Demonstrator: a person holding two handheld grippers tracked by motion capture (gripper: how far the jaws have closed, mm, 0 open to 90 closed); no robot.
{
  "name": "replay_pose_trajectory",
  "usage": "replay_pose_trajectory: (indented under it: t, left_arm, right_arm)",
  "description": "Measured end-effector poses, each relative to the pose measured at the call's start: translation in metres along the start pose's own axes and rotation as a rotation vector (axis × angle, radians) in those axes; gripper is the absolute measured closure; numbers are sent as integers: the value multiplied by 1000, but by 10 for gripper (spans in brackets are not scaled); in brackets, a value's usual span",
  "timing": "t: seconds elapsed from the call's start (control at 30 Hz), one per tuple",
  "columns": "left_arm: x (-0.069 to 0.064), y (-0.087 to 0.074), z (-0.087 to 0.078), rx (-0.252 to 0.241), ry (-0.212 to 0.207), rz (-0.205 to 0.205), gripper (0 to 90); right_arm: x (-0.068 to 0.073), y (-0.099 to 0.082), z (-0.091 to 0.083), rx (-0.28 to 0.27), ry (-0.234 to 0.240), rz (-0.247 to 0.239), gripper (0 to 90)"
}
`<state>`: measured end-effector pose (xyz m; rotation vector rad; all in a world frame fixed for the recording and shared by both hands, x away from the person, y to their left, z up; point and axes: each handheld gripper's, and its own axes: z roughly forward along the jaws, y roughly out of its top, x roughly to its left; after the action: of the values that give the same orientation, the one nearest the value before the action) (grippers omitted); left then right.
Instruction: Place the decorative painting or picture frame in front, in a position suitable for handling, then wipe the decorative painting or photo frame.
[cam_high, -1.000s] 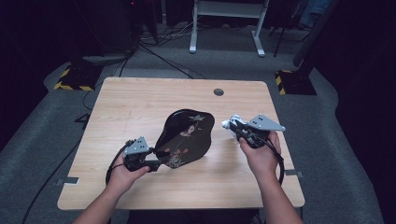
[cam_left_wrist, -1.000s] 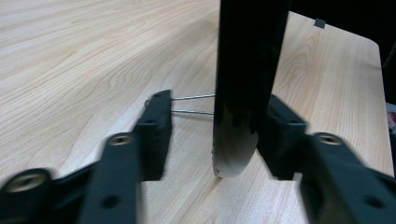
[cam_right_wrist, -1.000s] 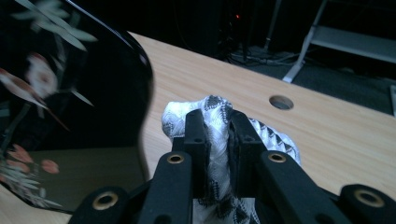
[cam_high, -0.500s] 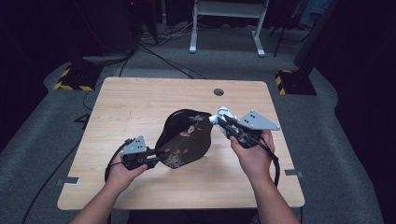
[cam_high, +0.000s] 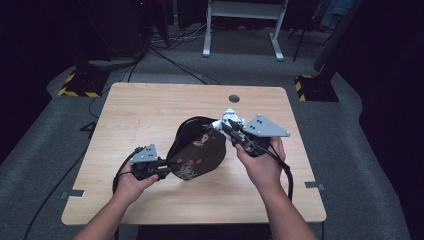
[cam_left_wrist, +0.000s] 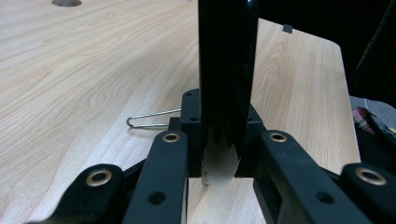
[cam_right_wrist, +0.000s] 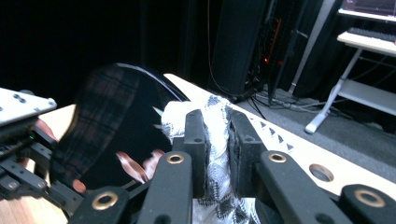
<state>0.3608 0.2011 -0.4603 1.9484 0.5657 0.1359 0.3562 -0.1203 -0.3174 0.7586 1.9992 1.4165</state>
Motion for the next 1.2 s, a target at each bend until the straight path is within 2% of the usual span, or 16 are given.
replay_pose_trajectory:
  t: [0.03, 0.27, 0.53, 0.77, 1.03, 1.2]
  left_arm:
    - [0, 1, 0, 16, -3, 1, 790]
    - [4, 2, 0, 29, -20, 1, 792]
    - [5, 4, 1, 37, -31, 0, 793]
    - [5, 4, 1, 49, -41, 3, 792]
    - [4, 6, 1, 58, -37, 12, 790]
    - [3, 6, 1, 61, -32, 14, 788]
  right_arm:
    - [2, 2, 1, -3, 5, -5, 806]
    - [16, 15, 12, -29, 36, -36, 806]
    - [28, 18, 26, -26, 64, -55, 805]
    - [35, 18, 34, -21, 82, -70, 805]
    - [37, 15, 38, -10, 82, -84, 804]
    - [38, 10, 43, 17, 88, -86, 804]
